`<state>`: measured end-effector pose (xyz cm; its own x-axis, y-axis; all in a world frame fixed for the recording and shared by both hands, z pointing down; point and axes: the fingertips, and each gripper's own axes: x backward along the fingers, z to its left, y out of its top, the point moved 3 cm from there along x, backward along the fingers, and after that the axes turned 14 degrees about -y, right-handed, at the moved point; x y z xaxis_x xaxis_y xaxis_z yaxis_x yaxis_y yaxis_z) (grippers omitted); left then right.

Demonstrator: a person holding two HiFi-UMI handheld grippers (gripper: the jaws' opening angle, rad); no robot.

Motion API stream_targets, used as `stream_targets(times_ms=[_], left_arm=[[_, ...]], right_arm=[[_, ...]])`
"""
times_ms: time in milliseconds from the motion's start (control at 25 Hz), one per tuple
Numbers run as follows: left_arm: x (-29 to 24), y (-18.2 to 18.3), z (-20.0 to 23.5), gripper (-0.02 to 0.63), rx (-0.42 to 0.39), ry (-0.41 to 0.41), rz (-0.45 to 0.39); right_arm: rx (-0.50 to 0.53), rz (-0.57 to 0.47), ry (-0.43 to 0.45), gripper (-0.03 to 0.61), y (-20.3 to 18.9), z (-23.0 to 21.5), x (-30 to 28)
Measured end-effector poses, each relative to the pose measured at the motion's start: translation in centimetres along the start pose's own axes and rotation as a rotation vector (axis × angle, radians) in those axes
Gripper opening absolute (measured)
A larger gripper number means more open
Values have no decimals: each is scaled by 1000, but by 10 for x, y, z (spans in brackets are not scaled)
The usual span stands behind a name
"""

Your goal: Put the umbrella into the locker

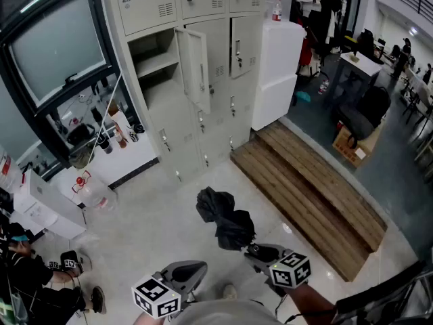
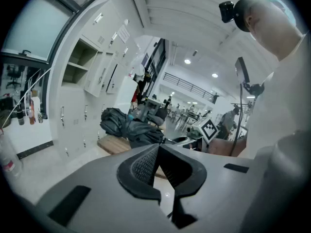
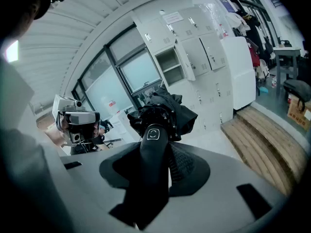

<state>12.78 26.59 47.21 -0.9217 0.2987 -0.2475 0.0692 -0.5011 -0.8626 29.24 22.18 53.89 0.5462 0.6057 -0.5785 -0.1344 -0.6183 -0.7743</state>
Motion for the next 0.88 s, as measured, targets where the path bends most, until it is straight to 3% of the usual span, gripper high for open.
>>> stream_targets(times_ms=[320,640,880], left_arm=[[-4,4,3,11,-1,-1,-21],[-9,6,7,11,-17,28,-10],[-6,11,12,11,-23,63,-23]], right_arm=[[112,-11,-66,152,14,-4,6],[57,-5,-37,152,18,-12,3],[111,-20,-31,152,40,-19,-8]])
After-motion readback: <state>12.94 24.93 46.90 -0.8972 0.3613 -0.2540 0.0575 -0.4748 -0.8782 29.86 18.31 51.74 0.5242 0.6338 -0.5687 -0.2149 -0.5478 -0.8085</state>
